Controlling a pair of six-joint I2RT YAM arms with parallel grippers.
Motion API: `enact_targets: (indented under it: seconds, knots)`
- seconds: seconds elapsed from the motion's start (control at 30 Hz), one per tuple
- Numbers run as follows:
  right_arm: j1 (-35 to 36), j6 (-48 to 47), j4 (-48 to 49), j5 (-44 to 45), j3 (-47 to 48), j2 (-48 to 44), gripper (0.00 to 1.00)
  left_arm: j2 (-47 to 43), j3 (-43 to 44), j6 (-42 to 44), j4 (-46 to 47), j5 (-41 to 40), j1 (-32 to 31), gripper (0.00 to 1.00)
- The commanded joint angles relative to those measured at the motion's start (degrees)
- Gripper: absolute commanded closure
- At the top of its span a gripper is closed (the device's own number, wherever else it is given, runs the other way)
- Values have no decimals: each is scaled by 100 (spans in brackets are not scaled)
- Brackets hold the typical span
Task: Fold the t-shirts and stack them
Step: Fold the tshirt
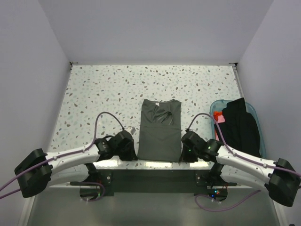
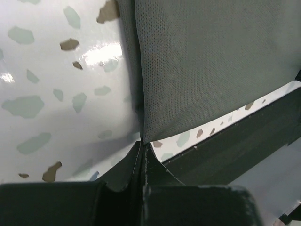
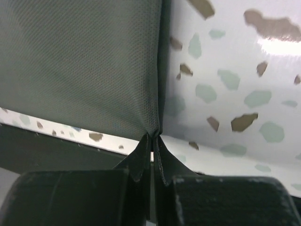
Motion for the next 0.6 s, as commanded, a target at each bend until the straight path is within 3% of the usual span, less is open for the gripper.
enact_targets:
  seconds: [0.0, 0.2, 0.37, 0.57]
  knots:
    - [405, 187, -828, 388, 248, -250, 100, -381, -35, -278, -652, -240, -220, 100]
    - [713, 196, -1426, 941, 942, -346, 100, -610, 482, -261, -1030, -460, -317, 100]
    - [670, -111, -1936, 1749, 1952, -40, 100, -242, 1484, 72, -1250, -1188, -273, 100]
    - [-14, -963, -1579, 2041, 2973, 690, 100, 558, 2583, 907, -917, -1181, 551, 100]
